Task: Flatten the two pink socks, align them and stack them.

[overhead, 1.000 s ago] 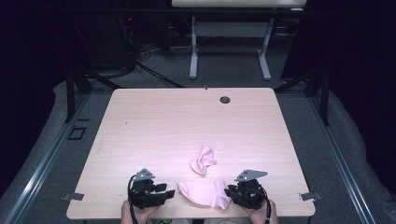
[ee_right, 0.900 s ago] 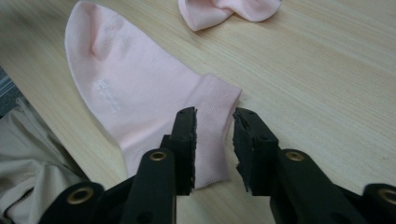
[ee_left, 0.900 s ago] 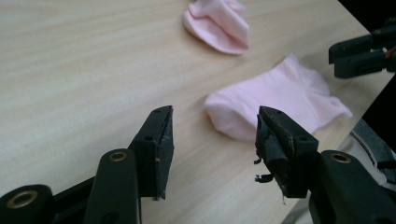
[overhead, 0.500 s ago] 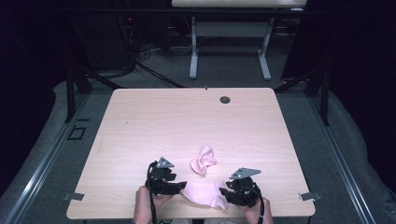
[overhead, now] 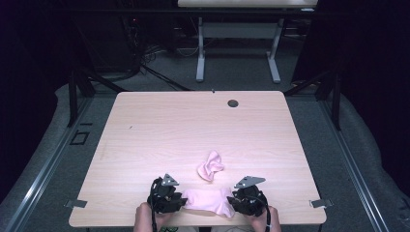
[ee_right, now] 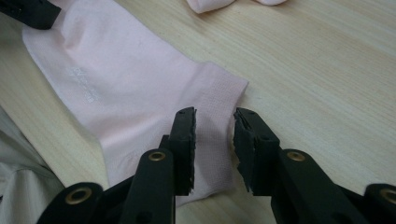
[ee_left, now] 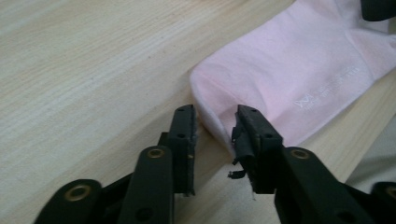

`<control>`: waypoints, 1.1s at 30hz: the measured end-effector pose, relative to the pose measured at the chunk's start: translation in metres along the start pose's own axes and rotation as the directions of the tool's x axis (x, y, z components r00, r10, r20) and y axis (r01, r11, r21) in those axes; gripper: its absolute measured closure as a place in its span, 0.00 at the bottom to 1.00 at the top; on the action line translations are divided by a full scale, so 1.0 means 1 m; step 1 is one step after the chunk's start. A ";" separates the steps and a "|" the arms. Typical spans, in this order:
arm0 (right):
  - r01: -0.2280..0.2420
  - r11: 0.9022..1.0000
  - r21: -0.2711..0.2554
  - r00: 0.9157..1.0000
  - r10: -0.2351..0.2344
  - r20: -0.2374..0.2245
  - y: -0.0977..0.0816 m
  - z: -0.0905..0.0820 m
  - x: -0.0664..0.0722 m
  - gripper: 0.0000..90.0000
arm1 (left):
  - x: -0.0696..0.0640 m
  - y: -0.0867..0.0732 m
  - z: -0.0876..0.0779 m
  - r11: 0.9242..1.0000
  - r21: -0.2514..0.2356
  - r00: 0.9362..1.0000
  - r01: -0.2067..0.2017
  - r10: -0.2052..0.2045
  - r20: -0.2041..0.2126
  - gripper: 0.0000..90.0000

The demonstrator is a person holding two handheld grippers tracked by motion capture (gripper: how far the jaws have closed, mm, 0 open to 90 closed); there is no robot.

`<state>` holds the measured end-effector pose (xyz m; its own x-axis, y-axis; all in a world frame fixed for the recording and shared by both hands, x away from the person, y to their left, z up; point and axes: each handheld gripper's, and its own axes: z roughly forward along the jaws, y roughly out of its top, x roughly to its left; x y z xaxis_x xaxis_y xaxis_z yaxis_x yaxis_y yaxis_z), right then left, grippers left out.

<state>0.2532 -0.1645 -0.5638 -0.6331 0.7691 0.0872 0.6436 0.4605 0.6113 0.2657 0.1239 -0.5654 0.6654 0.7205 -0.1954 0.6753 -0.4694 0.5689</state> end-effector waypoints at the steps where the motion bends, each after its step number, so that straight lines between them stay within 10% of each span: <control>1: 0.001 1.000 -0.002 1.000 -0.001 -0.003 0.000 0.001 0.001 0.80 | 0.000 -0.001 0.001 1.000 -0.006 1.000 -0.001 0.001 0.000 0.81; 15: -0.035 0.999 -0.024 0.998 0.034 -0.057 -0.008 0.003 -0.005 0.94 | -0.001 -0.013 -0.004 0.999 -0.036 1.000 0.004 -0.004 0.008 0.98; 21: -0.035 0.999 -0.035 0.996 0.032 -0.088 -0.005 -0.001 -0.011 0.72 | 0.005 -0.007 -0.013 0.993 -0.109 0.999 0.045 -0.044 0.014 0.54; 33: -0.030 0.991 -0.129 0.998 0.023 -0.055 0.035 -0.016 -0.043 0.49 | 0.032 0.050 -0.007 0.992 -0.123 0.999 0.042 -0.043 -0.006 0.24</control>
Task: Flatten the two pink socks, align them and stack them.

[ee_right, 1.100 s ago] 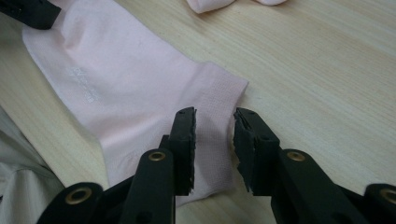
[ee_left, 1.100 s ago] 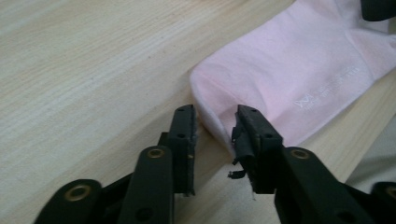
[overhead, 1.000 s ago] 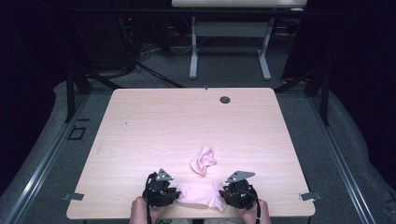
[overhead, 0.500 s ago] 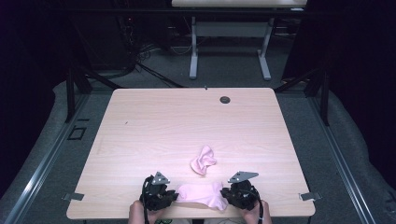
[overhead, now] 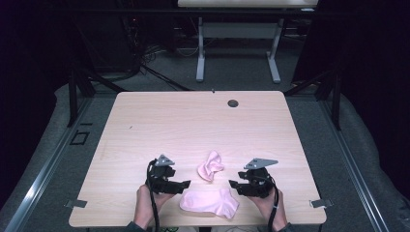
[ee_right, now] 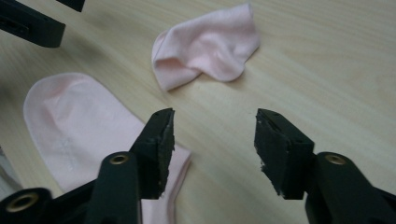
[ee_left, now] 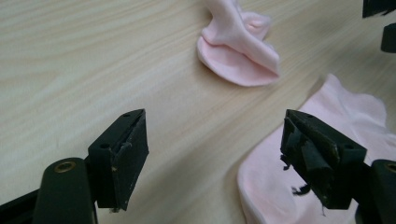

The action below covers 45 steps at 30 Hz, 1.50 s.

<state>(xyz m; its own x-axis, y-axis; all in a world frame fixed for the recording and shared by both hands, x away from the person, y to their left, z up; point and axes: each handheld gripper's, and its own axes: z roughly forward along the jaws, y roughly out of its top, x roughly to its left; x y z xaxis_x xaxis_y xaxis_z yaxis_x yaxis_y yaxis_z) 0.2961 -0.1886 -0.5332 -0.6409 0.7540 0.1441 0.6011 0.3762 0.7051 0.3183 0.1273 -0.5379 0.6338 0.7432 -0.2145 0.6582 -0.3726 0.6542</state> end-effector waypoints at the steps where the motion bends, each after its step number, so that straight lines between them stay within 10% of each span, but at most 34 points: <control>1: -0.008 1.000 -0.002 1.000 0.008 0.002 0.003 0.001 -0.002 0.46 | 0.002 0.004 0.003 1.000 0.005 1.000 -0.013 0.013 -0.009 0.23; 7: -0.007 1.000 0.005 1.000 0.007 0.019 0.027 0.012 -0.016 0.33 | 0.012 0.022 0.020 1.000 0.026 1.000 -0.012 0.012 -0.018 0.29; 25: 0.030 0.995 0.099 0.995 -0.021 -0.093 0.084 0.078 -0.035 0.55 | 0.004 0.046 0.068 0.988 0.147 0.999 -0.054 0.053 0.013 0.62; 37: 0.002 0.985 0.174 0.996 0.013 -0.086 0.082 0.106 -0.035 1.00 | -0.010 0.043 0.075 0.977 0.169 0.990 -0.133 0.140 -0.025 0.95; 45: 0.009 0.992 0.128 0.995 0.004 -0.097 0.086 0.106 -0.043 0.67 | -0.012 0.043 0.076 0.975 0.167 0.988 -0.147 0.154 -0.028 0.98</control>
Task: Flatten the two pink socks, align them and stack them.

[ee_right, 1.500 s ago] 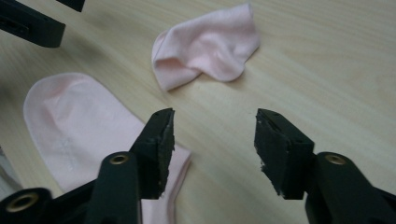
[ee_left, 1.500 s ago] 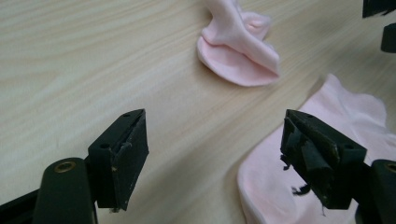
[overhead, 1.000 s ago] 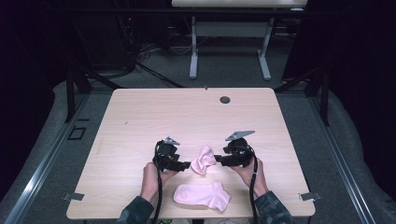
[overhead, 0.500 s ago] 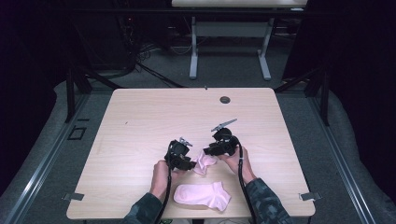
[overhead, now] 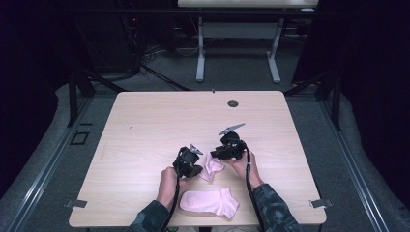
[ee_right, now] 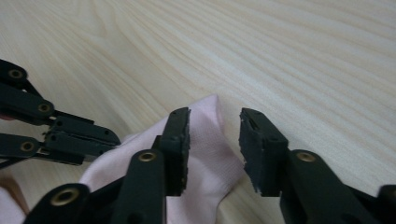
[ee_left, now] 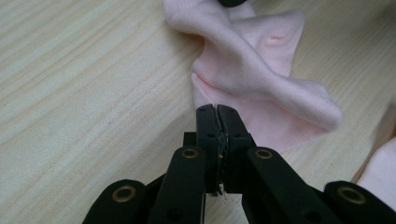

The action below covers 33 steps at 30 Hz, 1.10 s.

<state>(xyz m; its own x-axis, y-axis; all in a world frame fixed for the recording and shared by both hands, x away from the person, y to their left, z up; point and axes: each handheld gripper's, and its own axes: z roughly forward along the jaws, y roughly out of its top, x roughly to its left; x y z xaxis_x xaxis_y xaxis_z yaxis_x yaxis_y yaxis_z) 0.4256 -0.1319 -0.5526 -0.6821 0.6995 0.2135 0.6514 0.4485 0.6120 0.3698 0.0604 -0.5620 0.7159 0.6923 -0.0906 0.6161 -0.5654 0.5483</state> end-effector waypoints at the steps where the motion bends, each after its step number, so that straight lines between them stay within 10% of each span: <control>1: -0.002 1.000 0.013 1.000 0.002 0.004 0.000 0.004 -0.001 0.67 | 0.000 0.000 0.000 1.000 0.000 1.000 0.000 0.000 -0.002 0.98; 16: 0.056 0.998 0.042 0.996 -0.059 0.073 -0.006 0.014 0.011 0.96 | 0.000 -0.003 -0.001 0.999 -0.029 1.000 0.022 -0.022 -0.019 0.99; 33: -0.061 0.998 -0.008 0.990 0.061 0.123 -0.026 -0.050 0.019 0.95 | 0.015 -0.029 -0.044 0.986 -0.127 0.994 0.105 -0.107 -0.011 0.99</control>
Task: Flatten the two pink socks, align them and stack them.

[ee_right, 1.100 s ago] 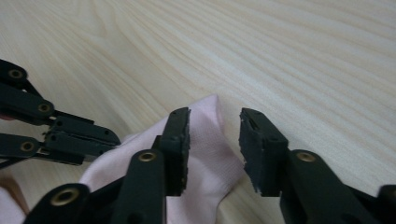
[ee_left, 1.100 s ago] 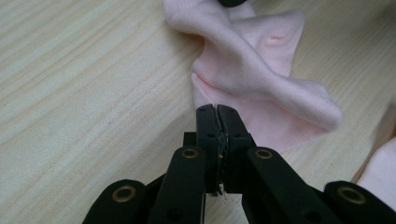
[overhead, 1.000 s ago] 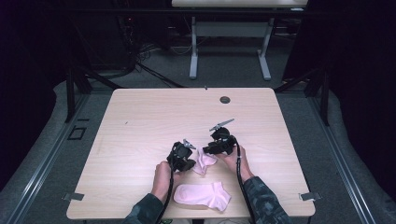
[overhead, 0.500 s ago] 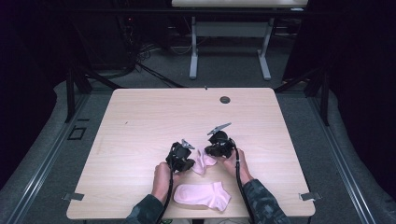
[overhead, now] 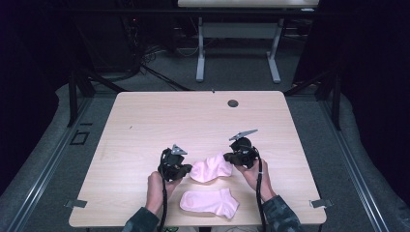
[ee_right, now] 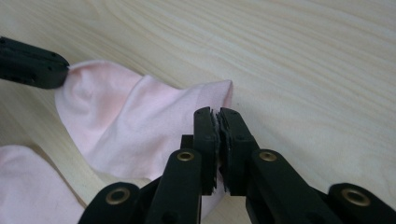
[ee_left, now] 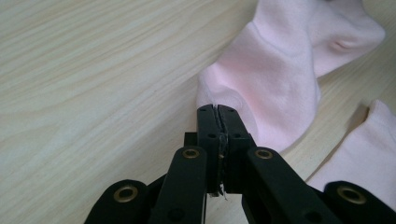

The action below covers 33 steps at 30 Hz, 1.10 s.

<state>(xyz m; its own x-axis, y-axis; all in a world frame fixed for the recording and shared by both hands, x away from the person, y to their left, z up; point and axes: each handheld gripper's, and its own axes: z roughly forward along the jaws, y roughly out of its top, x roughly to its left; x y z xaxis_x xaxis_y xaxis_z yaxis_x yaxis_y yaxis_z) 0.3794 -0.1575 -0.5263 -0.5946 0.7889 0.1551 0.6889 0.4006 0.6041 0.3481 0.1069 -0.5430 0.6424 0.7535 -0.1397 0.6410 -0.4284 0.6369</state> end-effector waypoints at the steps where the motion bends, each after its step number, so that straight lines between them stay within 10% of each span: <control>1: -0.006 1.000 -0.003 1.000 0.006 -0.003 -0.002 -0.001 0.000 0.95 | 0.002 -0.002 -0.001 1.000 0.003 1.000 0.010 -0.010 -0.002 0.99; 13: 0.020 0.998 0.052 0.999 -0.022 0.044 -0.025 0.014 0.003 0.94 | 0.015 -0.021 0.000 0.997 0.048 0.998 0.062 -0.062 -0.001 0.97; 20: 0.037 0.999 0.008 0.999 -0.037 0.017 -0.027 0.010 0.002 0.75 | 0.018 -0.017 -0.004 0.996 0.046 0.997 0.081 -0.081 -0.001 0.64; 33: 0.066 0.997 0.042 0.997 -0.068 0.031 -0.031 0.023 0.010 0.84 | 0.012 -0.011 0.008 0.995 0.090 0.999 0.033 -0.032 -0.011 0.85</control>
<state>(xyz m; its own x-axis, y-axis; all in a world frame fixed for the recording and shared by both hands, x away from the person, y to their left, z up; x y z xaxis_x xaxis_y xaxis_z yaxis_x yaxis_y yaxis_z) 0.3618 -0.1514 -0.5611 -0.6267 0.7741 0.0896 0.6648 0.4711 0.5798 0.3524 0.1167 -0.5582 0.6168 0.7724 -0.1514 0.6968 -0.4465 0.5613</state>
